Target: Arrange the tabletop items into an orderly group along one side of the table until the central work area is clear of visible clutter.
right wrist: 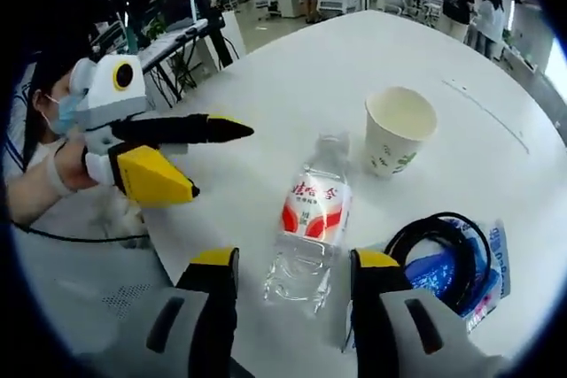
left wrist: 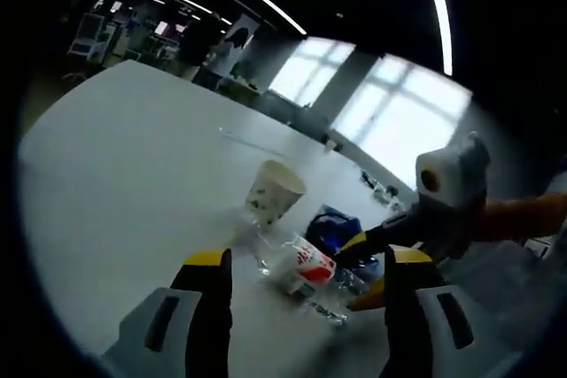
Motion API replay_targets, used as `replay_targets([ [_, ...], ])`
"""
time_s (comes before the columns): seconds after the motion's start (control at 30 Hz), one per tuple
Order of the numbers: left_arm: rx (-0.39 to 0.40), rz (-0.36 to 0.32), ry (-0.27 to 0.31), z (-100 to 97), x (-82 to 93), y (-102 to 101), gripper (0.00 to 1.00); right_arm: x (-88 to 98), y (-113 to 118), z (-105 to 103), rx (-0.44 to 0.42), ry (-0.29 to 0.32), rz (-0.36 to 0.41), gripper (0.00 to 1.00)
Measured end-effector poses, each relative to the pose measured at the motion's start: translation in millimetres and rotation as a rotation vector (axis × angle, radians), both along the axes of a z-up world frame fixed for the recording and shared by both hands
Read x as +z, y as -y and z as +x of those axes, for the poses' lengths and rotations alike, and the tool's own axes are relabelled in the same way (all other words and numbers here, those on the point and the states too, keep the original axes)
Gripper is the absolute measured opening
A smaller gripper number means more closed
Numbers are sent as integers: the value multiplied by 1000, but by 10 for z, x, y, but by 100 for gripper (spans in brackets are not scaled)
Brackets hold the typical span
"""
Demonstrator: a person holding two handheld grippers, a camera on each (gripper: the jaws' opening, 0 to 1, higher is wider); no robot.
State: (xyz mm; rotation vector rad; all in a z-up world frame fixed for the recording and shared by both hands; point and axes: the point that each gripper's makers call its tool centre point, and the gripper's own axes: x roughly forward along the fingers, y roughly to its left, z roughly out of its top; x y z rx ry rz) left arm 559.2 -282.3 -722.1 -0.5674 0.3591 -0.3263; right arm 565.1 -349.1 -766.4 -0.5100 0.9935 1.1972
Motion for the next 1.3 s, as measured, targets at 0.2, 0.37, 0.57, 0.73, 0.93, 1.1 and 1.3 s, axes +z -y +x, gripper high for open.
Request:
replay_targets([
  [0.2, -3, -14, 2, 10, -13, 33, 67, -80, -22, 76, -16, 2, -48, 49],
  [0.37, 2, -18, 1, 0, -23, 22, 67, -143, -5, 88, 3, 25, -101, 49],
  [0.57, 9, -24, 0, -24, -39, -10, 67, -250, 30, 95, -4, 16, -138, 49],
  [0.73, 12, -29, -2, -40, -47, -16, 66, -247, -16, 60, 1, 23, -151, 48],
  [0.93, 16, -33, -2, -34, -47, -25, 66, -247, -53, 61, 26, 40, -177, 47],
  [1.1, 23, -37, -3, -30, -47, -46, 66, -281, -44, 62, 47, 57, -196, 47],
  [1.3, 32, -36, -9, -30, -72, -69, 66, -344, -41, 100, 53, 73, -213, 44],
])
